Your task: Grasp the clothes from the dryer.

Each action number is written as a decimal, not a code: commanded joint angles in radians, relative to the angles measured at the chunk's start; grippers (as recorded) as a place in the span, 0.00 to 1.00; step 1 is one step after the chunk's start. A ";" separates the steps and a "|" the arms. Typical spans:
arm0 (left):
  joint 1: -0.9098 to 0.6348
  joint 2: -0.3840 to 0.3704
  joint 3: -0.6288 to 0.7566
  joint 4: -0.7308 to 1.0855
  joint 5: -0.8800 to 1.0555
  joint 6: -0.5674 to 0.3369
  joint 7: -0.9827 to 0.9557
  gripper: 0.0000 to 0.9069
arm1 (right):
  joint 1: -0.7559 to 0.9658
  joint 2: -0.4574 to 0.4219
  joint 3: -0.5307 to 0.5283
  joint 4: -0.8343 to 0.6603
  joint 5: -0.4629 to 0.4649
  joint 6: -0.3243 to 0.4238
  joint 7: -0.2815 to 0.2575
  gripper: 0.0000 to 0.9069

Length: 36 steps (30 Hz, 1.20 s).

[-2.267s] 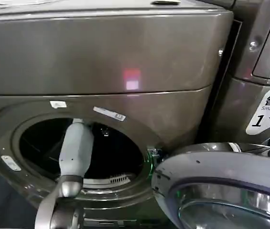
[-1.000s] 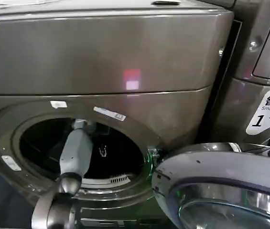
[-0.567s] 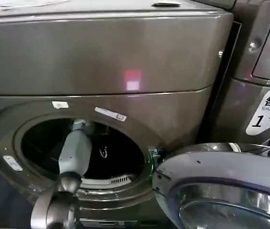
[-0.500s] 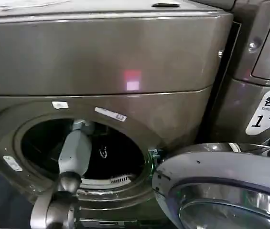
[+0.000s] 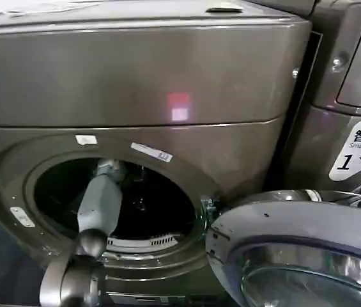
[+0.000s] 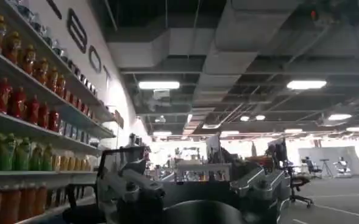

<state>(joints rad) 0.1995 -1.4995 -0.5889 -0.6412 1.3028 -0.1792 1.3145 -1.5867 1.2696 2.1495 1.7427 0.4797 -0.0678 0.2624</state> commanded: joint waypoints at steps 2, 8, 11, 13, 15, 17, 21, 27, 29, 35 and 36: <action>0.001 0.000 0.010 0.036 -0.041 0.049 -0.048 0.00 | 0.000 0.000 0.001 0.000 0.001 0.001 0.000 1.00; 0.019 -0.002 0.026 -0.026 -0.142 0.081 -0.158 0.00 | -0.001 0.000 0.000 0.000 0.001 0.001 0.001 1.00; 0.036 -0.007 0.030 -0.095 -0.204 0.096 -0.251 0.00 | 0.000 -0.001 0.000 0.000 0.002 0.001 0.001 1.00; 0.050 -0.010 0.036 -0.140 -0.266 0.123 -0.315 0.00 | -0.001 0.000 -0.002 0.001 -0.003 0.001 -0.002 1.00; 0.066 -0.022 0.021 -0.179 -0.306 0.148 -0.378 0.00 | -0.002 0.002 -0.002 0.006 -0.010 -0.002 -0.006 1.00; 0.099 -0.032 0.015 -0.234 -0.408 0.206 -0.460 0.00 | -0.003 0.002 -0.001 0.004 -0.012 -0.003 -0.005 1.00; 0.154 -0.045 0.037 -0.294 -0.524 0.276 -0.635 0.00 | -0.004 -0.002 -0.003 0.000 -0.017 -0.003 -0.004 1.00; 0.227 -0.065 0.059 -0.424 -0.699 0.346 -0.783 0.00 | 0.000 -0.002 -0.011 0.012 -0.026 -0.005 -0.002 1.00; 0.238 -0.073 0.070 -0.457 -0.762 0.379 -0.855 0.00 | -0.002 -0.003 -0.009 0.017 -0.024 -0.008 0.001 1.00; 0.261 -0.111 0.090 -0.516 -0.968 0.469 -1.061 0.00 | -0.012 -0.002 -0.004 0.014 -0.041 -0.007 0.002 1.00; 0.259 -0.119 0.089 -0.517 -0.996 0.478 -1.099 0.00 | -0.012 -0.002 -0.004 0.010 -0.047 -0.001 0.002 1.00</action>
<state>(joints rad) 0.4123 -1.5823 -0.5183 -1.0264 0.6379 0.1632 0.5687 -1.5964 1.2680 2.1442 1.7586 0.4539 -0.0759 0.2649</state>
